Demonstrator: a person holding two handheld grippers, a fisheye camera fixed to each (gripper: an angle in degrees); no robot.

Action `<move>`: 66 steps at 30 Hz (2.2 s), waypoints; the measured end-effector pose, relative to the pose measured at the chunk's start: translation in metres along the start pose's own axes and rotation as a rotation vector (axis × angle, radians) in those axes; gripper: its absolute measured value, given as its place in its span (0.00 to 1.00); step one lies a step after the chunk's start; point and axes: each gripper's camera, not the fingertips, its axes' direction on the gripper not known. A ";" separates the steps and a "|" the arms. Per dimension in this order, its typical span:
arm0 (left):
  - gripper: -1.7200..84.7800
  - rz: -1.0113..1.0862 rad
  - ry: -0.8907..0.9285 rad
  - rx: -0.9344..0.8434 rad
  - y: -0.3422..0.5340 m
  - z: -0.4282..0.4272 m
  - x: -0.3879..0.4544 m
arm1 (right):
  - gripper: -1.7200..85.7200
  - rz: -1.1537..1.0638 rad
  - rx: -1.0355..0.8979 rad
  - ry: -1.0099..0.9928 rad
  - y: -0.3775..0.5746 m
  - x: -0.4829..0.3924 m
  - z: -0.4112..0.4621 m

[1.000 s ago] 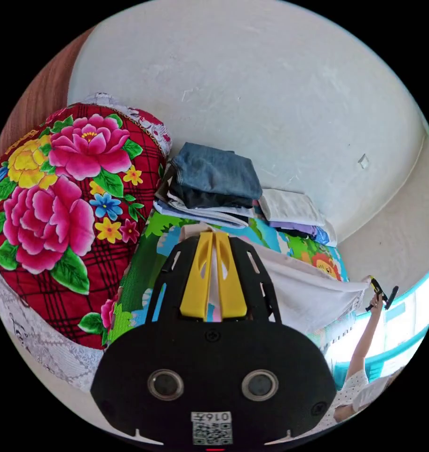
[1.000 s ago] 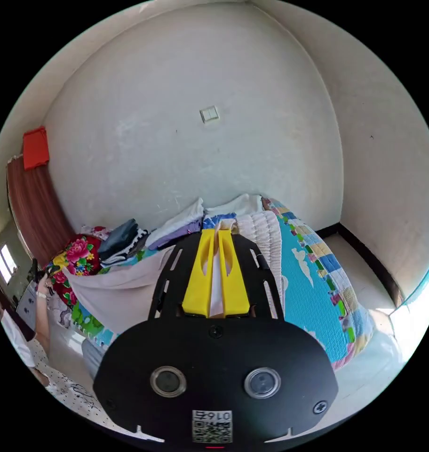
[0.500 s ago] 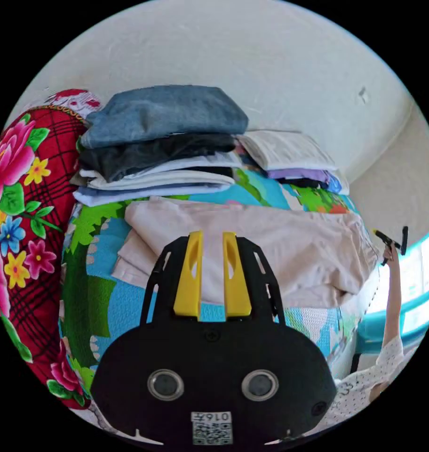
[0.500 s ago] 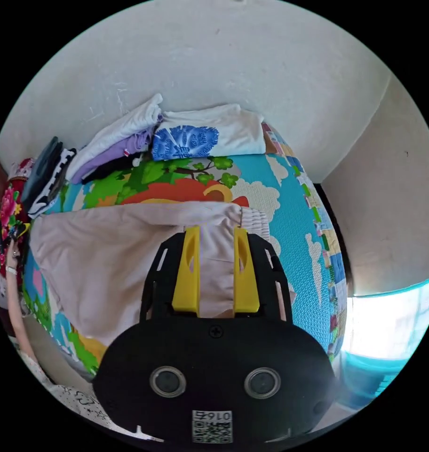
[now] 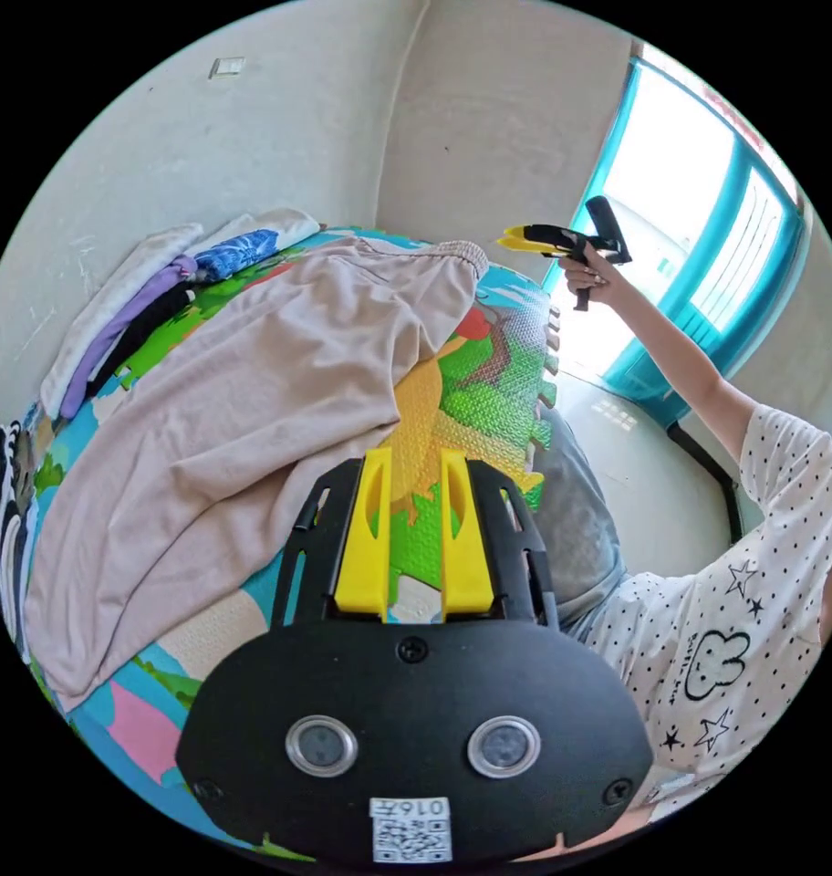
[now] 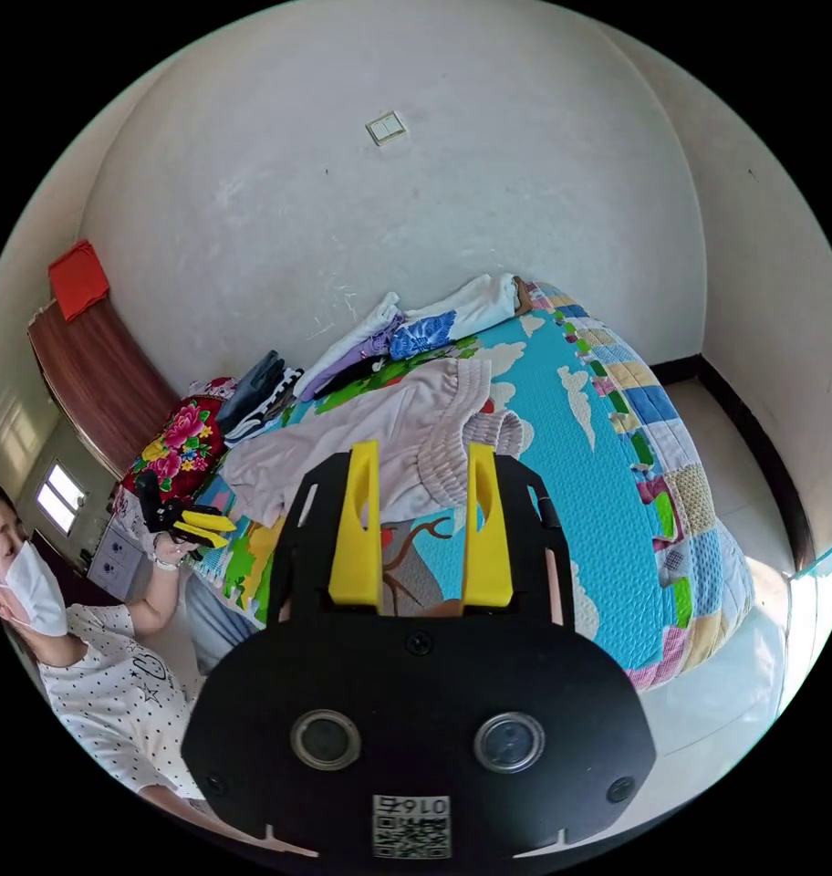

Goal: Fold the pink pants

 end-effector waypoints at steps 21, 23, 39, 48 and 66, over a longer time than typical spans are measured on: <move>0.01 -0.067 -0.219 0.113 -0.072 -0.093 0.032 | 0.11 -0.141 -0.048 0.022 0.037 0.049 0.035; 0.01 -0.070 -0.150 0.132 -0.067 -0.110 0.024 | 0.11 -0.132 -0.069 0.018 0.029 0.062 0.044; 0.01 -0.045 -0.083 0.181 -0.056 -0.165 0.020 | 0.02 -0.274 -0.172 -0.226 -0.026 0.100 0.094; 0.01 0.118 -0.012 0.128 -0.040 -0.189 0.042 | 0.05 -0.510 -0.338 -0.202 0.050 0.096 0.072; 0.01 0.193 -0.142 0.030 -0.040 -0.228 0.086 | 0.08 -0.635 -0.276 -0.070 0.061 0.025 0.102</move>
